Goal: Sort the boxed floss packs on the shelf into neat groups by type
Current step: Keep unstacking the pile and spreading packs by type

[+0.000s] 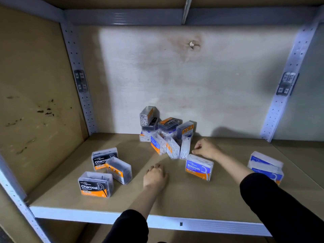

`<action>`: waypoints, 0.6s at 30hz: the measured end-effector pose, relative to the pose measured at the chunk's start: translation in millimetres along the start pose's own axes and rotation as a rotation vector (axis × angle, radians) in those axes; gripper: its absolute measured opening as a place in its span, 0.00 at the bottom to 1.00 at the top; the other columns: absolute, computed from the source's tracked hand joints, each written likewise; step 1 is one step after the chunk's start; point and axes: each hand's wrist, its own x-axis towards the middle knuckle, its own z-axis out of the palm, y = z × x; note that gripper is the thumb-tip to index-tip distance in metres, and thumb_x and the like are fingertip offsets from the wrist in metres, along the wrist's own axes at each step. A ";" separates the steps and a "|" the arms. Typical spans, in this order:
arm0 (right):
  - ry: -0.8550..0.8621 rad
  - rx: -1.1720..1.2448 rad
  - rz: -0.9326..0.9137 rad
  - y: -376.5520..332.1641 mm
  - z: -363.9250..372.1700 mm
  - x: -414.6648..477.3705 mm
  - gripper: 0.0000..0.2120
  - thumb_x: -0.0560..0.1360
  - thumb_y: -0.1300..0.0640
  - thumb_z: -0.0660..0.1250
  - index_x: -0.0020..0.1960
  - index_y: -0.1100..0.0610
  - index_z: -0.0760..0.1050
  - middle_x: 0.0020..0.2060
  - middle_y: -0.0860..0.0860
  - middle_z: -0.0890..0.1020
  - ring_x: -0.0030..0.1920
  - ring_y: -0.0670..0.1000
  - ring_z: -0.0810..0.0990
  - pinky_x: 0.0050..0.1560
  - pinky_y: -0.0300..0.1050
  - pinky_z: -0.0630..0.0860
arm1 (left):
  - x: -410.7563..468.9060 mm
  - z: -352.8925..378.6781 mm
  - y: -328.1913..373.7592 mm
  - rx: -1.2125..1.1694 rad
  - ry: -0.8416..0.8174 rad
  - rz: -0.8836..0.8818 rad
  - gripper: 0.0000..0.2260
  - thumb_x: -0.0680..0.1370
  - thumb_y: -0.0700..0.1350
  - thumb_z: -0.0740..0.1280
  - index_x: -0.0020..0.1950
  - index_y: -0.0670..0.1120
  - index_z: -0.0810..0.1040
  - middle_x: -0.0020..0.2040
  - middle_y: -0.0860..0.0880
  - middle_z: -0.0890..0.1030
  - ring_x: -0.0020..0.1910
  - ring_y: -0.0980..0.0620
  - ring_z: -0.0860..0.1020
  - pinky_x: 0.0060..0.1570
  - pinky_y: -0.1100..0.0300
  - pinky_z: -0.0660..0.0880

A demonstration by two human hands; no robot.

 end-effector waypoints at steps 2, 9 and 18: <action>0.030 0.001 -0.053 -7.1 -0.9 6.3 0.10 0.71 0.62 0.69 0.48 0.68 0.80 0.48 0.61 0.84 0.44 0.53 0.78 0.40 0.42 0.72 | 7.4 -16.8 1.9 0.019 0.017 -0.007 0.17 0.81 0.48 0.55 0.65 0.42 0.71 0.67 0.44 0.71 0.65 0.43 0.72 0.62 0.54 0.70; -0.004 0.072 -0.110 -36.3 4.2 38.1 0.10 0.73 0.63 0.67 0.53 0.64 0.79 0.54 0.57 0.82 0.56 0.56 0.79 0.55 0.43 0.73 | 52.3 -77.2 0.1 0.111 0.087 0.140 0.20 0.78 0.38 0.58 0.70 0.46 0.68 0.71 0.48 0.69 0.67 0.45 0.71 0.61 0.55 0.70; -0.110 0.063 0.005 -54.9 29.5 80.7 0.17 0.72 0.60 0.67 0.29 0.56 0.64 0.32 0.53 0.72 0.40 0.51 0.72 0.29 0.36 0.59 | 115.2 -91.6 -4.7 0.425 -0.047 0.384 0.26 0.77 0.34 0.58 0.75 0.47 0.62 0.73 0.48 0.66 0.71 0.49 0.67 0.63 0.56 0.68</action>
